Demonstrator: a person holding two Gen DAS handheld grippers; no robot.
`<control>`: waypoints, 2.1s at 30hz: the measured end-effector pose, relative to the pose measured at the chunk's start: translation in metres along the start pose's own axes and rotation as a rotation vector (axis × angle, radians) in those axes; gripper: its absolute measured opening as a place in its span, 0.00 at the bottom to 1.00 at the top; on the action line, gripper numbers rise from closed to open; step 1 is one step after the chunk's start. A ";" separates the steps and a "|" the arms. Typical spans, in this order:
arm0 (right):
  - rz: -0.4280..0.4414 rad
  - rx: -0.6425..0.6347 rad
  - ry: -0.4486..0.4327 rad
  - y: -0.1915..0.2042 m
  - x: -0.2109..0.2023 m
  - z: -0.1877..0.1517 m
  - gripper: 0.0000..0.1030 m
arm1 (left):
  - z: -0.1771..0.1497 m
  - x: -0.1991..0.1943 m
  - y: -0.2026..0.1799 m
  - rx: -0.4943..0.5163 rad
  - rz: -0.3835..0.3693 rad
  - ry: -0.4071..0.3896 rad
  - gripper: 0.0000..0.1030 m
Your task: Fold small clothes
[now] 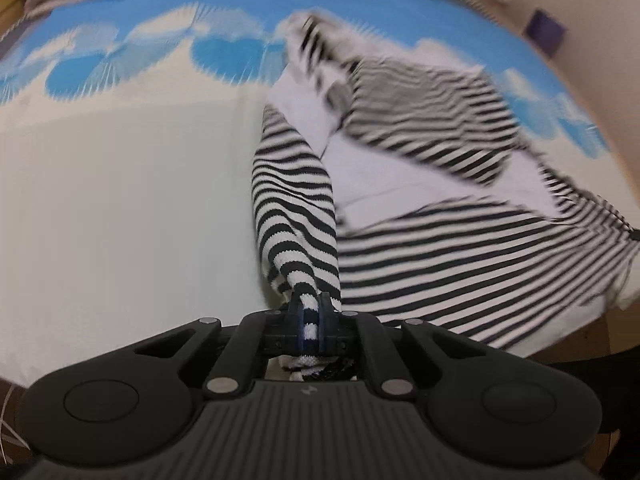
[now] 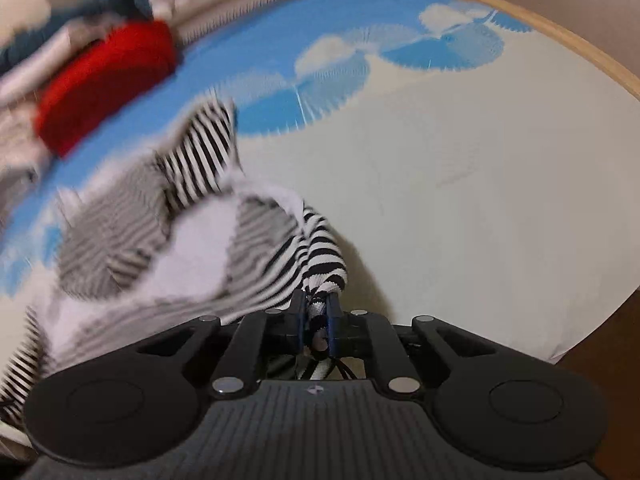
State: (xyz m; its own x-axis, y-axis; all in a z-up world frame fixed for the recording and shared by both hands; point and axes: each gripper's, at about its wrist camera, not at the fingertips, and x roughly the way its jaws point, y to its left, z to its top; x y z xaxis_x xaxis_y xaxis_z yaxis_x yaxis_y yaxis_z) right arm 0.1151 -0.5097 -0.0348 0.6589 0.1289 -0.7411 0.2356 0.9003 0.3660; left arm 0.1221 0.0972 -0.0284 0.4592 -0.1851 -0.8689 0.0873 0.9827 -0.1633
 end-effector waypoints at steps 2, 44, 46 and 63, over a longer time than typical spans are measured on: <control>0.050 0.012 -0.030 -0.001 -0.021 0.004 0.09 | 0.000 -0.021 0.002 0.001 -0.020 -0.037 0.05; -0.193 0.108 -0.117 0.032 0.164 0.161 0.08 | 0.211 0.110 0.165 -0.482 -0.018 -0.027 0.46; -0.162 0.120 -0.173 0.023 0.151 0.160 0.08 | 0.213 0.093 0.171 -0.493 -0.020 -0.093 0.49; 0.010 -0.895 0.019 0.161 0.181 0.041 0.35 | 0.142 0.159 -0.028 0.721 0.239 0.041 0.73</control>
State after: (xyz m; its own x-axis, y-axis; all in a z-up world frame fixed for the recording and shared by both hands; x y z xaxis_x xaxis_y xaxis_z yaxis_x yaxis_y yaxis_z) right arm 0.3015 -0.3583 -0.0868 0.6442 0.1386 -0.7522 -0.4209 0.8854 -0.1973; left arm 0.3178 0.0399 -0.0954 0.5056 0.0465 -0.8615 0.5524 0.7496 0.3646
